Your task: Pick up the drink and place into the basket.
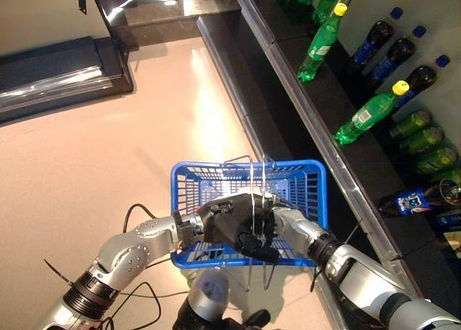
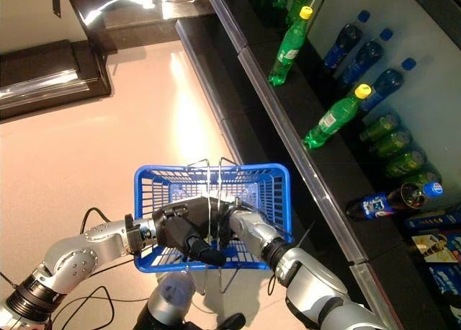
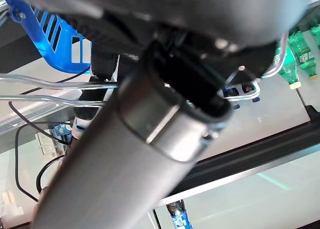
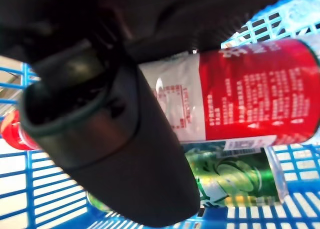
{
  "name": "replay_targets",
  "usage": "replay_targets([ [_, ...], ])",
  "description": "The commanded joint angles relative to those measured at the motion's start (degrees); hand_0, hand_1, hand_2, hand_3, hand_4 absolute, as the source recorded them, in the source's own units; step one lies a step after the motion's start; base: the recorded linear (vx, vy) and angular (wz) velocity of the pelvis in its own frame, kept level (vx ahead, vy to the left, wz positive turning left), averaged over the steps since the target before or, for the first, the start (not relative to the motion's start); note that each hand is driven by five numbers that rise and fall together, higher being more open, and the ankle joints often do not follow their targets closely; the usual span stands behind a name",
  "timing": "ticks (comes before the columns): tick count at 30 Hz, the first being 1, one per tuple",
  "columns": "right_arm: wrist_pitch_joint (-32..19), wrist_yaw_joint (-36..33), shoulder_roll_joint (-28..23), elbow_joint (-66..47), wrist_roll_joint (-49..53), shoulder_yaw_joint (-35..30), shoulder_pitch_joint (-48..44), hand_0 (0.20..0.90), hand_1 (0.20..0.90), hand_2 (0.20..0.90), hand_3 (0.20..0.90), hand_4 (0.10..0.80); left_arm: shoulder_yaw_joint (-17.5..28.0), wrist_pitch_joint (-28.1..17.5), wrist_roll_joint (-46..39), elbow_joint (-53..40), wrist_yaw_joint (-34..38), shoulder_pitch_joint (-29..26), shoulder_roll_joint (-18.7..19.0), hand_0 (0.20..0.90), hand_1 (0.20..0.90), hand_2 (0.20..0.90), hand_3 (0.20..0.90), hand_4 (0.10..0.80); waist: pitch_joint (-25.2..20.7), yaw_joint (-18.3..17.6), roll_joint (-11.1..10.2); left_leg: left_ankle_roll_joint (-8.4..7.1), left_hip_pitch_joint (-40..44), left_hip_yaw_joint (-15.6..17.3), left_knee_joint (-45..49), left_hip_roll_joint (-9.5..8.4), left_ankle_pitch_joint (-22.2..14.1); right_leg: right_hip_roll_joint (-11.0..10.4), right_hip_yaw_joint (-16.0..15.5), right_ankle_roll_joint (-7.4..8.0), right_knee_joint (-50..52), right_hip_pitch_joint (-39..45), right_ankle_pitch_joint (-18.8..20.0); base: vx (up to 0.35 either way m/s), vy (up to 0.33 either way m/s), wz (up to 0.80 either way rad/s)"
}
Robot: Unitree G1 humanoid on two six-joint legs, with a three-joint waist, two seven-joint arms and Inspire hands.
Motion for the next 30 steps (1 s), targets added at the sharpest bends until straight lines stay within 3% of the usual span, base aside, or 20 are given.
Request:
replay_targets([
  [1,-0.42,-1.31,5.14,4.75,-0.72,4.45,-2.74,0.9,0.9,0.9,0.9,0.8,-2.52,-9.97,-11.44,-16.35,-14.4,-7.12,-15.65,0.3,0.3,0.3,0.2,0.1,-22.62,-0.67,-0.18,0.65,3.89,-1.98,-5.11,1.26,-0.9,0.96,-0.27,-1.03,0.5,1.73,-1.31,0.0,0.0,0.0],
  [15,0.3,-2.22,5.53,5.6,-0.24,3.75,-2.04,0.9,0.9,0.9,0.9,0.8,-2.04,-10.34,-12.01,-16.47,-13.22,-7.02,-15.85,0.3,0.3,0.3,0.2,0.1,-22.74,-0.58,0.11,0.61,3.64,-1.99,-5.11,1.17,-0.81,1.0,-0.37,-1.09,0.57,1.5,-1.39,0.0,0.0,0.0],
  [25,-1.23,-6.48,4.35,3.91,7.78,0.75,-1.37,0.9,0.9,0.9,0.9,0.8,0.36,-13.89,-12.21,-16.23,-7.95,-5.66,-15.64,0.3,0.3,0.3,0.2,0.1,-22.78,-1.76,0.19,0.7,3.92,-0.57,-5.11,1.33,-0.82,1.11,0.63,-1.01,0.14,1.35,-0.92,0.002,0.008,-0.01],
  [27,-1.48,-6.76,3.89,3.38,8.51,0.24,-1.17,0.9,0.9,0.9,0.9,0.8,0.82,-14.42,-11.92,-16.18,-7.49,-5.37,-15.76,0.3,0.3,0.3,0.2,0.1,-22.74,-2.03,0.42,1.01,3.27,-0.7,-5.11,0.62,0.73,0.38,0.22,-0.9,0.3,0.65,0.59,-0.066,0.109,-0.11],
  [30,-1.67,-7.29,2.73,0.01,10.17,-0.99,-0.04,0.9,0.9,0.9,0.9,0.8,2.44,-16.54,-11.45,-15.74,-5.45,-4.54,-15.33,0.3,0.3,0.3,0.2,0.1,-22.77,-3.31,0.53,1.08,3.25,0.98,-5.11,0.83,0.66,0.16,1.04,-0.64,0.15,0.24,0.83,-0.035,0.058,-0.13],
])
